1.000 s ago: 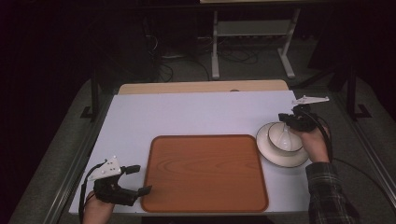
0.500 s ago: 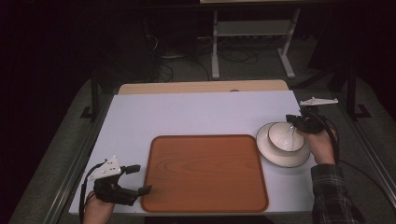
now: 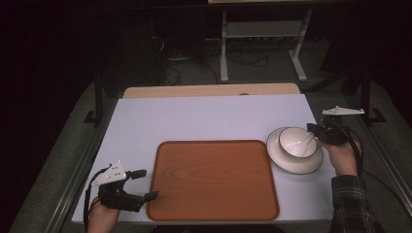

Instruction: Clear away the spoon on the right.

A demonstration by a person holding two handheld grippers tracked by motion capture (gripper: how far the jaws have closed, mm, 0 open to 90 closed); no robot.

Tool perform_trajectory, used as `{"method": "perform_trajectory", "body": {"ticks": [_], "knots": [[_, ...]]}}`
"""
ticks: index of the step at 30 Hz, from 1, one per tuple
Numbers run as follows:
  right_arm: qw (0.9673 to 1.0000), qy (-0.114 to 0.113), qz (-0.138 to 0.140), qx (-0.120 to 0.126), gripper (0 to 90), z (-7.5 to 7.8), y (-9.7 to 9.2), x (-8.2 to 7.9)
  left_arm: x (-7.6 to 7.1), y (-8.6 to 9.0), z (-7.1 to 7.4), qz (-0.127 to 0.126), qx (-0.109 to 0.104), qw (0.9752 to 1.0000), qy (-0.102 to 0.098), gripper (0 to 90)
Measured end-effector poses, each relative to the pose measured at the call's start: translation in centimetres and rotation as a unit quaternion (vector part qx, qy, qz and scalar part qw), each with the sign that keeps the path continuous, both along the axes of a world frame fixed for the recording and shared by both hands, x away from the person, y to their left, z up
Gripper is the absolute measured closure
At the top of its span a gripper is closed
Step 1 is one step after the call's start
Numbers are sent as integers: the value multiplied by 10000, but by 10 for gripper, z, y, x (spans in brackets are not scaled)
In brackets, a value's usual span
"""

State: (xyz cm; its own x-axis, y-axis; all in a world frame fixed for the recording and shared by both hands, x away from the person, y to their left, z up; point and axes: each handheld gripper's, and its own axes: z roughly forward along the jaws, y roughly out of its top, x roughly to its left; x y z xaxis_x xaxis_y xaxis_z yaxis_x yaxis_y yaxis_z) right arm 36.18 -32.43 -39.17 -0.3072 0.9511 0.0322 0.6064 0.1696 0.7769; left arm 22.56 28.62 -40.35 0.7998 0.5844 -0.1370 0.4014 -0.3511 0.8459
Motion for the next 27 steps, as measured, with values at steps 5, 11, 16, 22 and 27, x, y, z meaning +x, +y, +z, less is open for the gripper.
{"method": "perform_trajectory", "body": {"ticks": [5,11,16,22,27], "knots": [[10000,3,-67,-31,898,1,-2,-7,-1,0,1,-11,13,10000,-16,130],[9998,4,-174,-32,898,2,-7,-20,-1,-1,1,-24,17,10000,-34,130],[9998,-14,-196,-88,898,3,-7,-31,-2,0,2,-34,12,10000,-37,130],[9997,-7,-213,-133,898,2,-7,-39,-2,0,1,-40,0,10000,-41,130],[9994,-234,-272,34,895,8,-9,-42,-2,0,2,-42,-5,10000,-52,130]]}}
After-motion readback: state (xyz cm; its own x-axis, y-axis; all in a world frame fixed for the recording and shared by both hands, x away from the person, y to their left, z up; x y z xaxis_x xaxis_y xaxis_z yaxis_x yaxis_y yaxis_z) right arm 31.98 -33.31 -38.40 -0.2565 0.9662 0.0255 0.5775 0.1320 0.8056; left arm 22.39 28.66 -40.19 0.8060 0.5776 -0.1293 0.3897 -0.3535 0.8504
